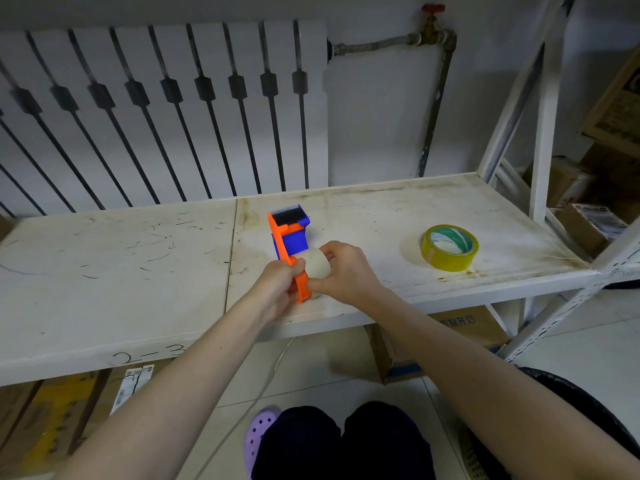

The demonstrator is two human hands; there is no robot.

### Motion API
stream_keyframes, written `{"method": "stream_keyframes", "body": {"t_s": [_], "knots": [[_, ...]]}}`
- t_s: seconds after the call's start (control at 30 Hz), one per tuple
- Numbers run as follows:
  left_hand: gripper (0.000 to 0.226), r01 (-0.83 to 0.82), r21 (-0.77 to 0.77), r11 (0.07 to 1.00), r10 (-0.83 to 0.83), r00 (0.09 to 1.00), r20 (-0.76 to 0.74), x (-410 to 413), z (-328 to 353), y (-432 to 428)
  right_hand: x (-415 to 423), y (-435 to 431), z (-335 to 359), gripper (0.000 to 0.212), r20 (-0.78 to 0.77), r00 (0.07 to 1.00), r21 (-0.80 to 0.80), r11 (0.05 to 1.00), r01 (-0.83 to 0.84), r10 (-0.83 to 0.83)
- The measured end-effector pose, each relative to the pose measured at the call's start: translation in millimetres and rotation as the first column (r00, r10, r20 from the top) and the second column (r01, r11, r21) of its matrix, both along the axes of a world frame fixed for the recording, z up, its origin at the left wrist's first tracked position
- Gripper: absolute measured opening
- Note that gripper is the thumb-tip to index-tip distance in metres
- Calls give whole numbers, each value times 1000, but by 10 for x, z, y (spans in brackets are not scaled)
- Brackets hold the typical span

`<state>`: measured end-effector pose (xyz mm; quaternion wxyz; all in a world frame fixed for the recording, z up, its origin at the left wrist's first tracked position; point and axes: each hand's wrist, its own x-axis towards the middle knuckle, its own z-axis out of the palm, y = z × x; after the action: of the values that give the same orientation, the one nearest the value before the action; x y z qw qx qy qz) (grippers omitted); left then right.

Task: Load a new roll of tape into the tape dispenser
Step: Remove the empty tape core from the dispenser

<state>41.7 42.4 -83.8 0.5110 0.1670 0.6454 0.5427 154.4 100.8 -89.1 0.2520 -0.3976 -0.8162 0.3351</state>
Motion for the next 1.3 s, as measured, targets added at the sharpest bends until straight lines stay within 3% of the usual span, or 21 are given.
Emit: {"method": "stream_keyframes", "body": {"t_s": [0.13, 0.33, 0.47, 0.53, 0.6, 0.63, 0.73, 0.8, 0.93, 1.1, 1.17, 1.23, 1.3], "knots": [[25, 15, 15, 1000, -17, 994, 106, -56, 40, -28, -42, 11, 14, 41, -45, 999, -17, 1000, 25, -26], [33, 40, 41, 998, -42, 998, 48, -53, 29, -50, -26, -44, -64, 42, -105, 986, -102, 988, 119, -129], [35, 29, 22, 999, -29, 1000, 6, -8, 18, -8, 0, 25, -47, 44, 18, 995, -90, 991, 100, -99], [27, -5, -16, 1000, 4, 998, -55, -29, 49, 7, 41, 83, -19, 42, 76, 993, -127, 987, 95, -86], [3, -31, -76, 997, 17, 984, -177, -103, 85, 18, 82, 125, -2, 46, 56, 994, -175, 980, 97, -89], [9, -47, -87, 995, 27, 978, -209, -150, 82, 32, 94, 125, 17, 42, 49, 996, -190, 978, 88, -80], [7, -45, -69, 997, 37, 993, -108, -209, 121, 57, 82, 106, 93, 24, 5, 999, -291, 956, 33, -33], [14, -61, -61, 996, 62, 998, 10, -197, 137, 68, 55, 94, 125, 23, -54, 997, -356, 934, 32, -55], [23, -136, -54, 989, 135, 991, -23, -166, 90, 71, 28, 74, 120, 31, -14, 994, -174, 979, 109, -113], [31, -166, -46, 985, 157, 976, -153, -187, 58, 74, 136, 195, 148, 40, -42, 994, -190, 978, 91, -100], [33, -155, -51, 987, 147, 979, -140, -190, 49, 100, 190, 226, 128, 30, -18, 994, -132, 986, 102, -105], [35, -151, -51, 987, 146, 985, -91, -171, 71, 110, 268, 236, 108, 8, 4, 992, -71, 989, 127, -127], [36, -144, -48, 988, 145, 989, 15, -157, 101, 113, 364, 275, 61, 28, 76, 983, 63, 985, 161, -165]]}}
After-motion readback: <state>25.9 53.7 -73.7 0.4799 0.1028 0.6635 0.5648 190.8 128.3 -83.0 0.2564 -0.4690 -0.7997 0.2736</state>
